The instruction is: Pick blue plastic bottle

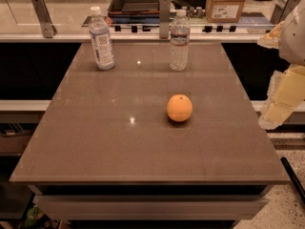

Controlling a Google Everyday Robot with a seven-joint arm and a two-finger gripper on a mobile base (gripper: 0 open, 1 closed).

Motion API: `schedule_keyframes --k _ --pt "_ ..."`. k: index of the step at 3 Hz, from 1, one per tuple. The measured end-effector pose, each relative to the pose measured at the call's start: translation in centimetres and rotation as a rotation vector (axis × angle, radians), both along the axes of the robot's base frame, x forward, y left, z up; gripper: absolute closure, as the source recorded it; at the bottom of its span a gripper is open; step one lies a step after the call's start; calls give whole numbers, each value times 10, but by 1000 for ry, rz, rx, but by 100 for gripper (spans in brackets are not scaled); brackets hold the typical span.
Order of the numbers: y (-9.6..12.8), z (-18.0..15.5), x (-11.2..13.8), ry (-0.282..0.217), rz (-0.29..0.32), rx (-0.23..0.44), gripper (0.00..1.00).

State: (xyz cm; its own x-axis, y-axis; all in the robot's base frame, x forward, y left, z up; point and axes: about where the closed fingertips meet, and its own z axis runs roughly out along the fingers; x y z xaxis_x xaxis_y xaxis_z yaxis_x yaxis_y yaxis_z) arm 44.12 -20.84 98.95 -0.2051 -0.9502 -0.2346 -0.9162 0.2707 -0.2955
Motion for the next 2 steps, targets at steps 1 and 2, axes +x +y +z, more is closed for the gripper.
schedule_keyframes --k 1,2 --pt "16 1 11 -34 17 46 0" --pt "37 -2 26 -64 22 131 0"
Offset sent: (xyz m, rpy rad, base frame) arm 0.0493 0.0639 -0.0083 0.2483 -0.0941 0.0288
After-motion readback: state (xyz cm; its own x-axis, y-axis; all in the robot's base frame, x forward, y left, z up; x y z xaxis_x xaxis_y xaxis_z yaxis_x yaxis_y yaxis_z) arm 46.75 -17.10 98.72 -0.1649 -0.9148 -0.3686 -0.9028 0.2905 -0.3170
